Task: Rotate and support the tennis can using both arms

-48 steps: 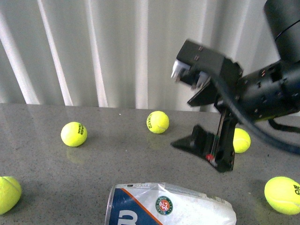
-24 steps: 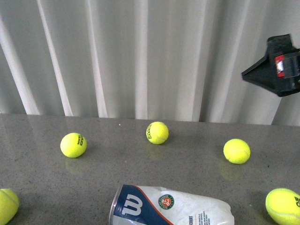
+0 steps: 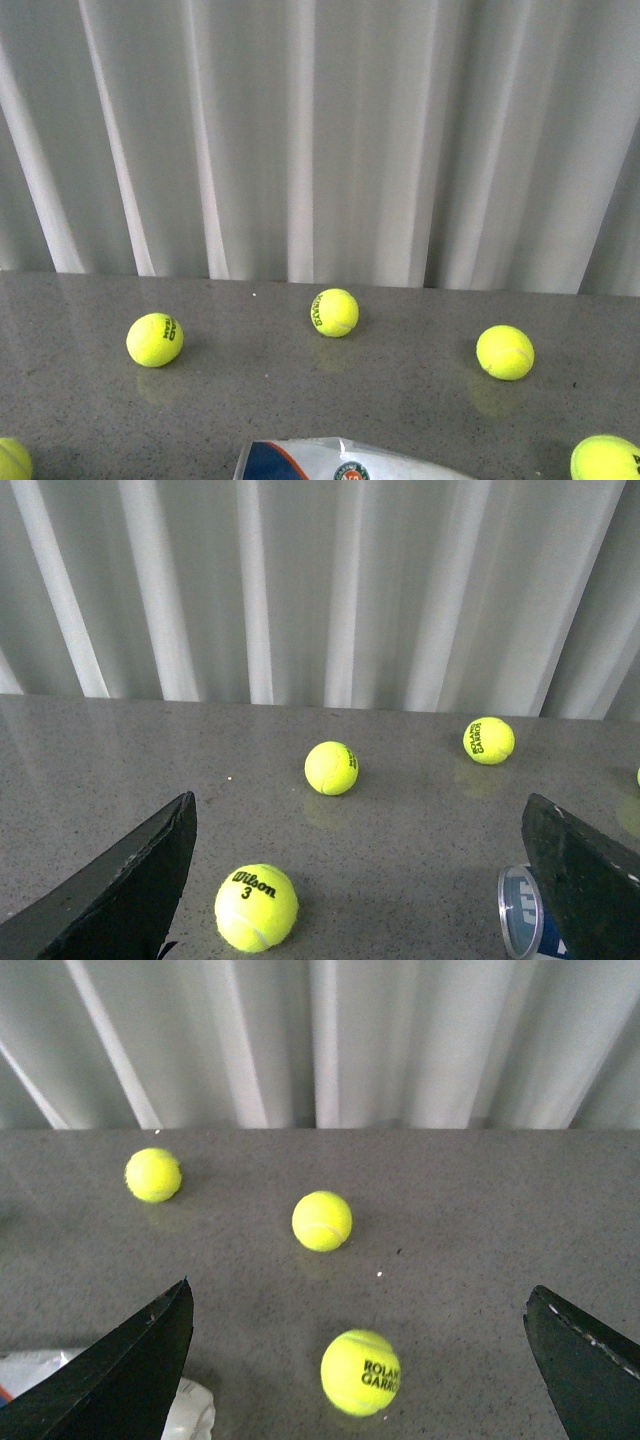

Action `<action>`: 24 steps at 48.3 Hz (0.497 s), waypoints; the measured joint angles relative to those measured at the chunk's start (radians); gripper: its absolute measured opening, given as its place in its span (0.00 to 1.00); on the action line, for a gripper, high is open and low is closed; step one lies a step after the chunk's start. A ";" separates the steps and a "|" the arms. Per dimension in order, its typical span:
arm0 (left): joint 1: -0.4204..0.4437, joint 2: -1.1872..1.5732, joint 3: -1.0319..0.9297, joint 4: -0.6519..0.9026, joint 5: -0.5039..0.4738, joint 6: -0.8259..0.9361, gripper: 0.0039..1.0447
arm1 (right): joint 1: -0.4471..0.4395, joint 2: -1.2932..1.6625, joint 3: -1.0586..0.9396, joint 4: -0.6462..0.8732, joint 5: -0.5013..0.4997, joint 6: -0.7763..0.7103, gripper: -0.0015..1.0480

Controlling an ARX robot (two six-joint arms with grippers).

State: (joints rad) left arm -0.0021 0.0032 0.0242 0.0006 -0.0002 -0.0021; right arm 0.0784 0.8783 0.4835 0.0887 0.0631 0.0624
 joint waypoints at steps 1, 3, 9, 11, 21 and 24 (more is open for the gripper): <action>0.000 0.000 0.000 0.000 0.000 0.000 0.94 | 0.003 -0.016 -0.015 -0.003 0.000 -0.003 0.93; 0.000 0.000 0.000 0.000 0.000 0.000 0.94 | 0.006 -0.032 -0.027 -0.005 0.000 -0.004 0.93; 0.000 0.000 0.000 0.000 0.000 0.000 0.94 | 0.007 -0.042 -0.029 -0.005 0.000 -0.006 0.93; 0.000 0.000 0.000 0.000 0.000 0.000 0.94 | 0.007 -0.040 -0.038 0.021 0.006 -0.010 0.92; 0.000 0.000 0.000 0.000 0.000 0.000 0.94 | -0.054 -0.122 -0.239 0.421 -0.057 -0.055 0.57; 0.000 0.000 0.000 0.000 0.000 0.000 0.94 | -0.073 -0.153 -0.276 0.423 -0.056 -0.056 0.45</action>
State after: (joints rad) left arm -0.0021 0.0032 0.0242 0.0006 -0.0002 -0.0021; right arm 0.0051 0.7254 0.2077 0.5114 0.0067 0.0059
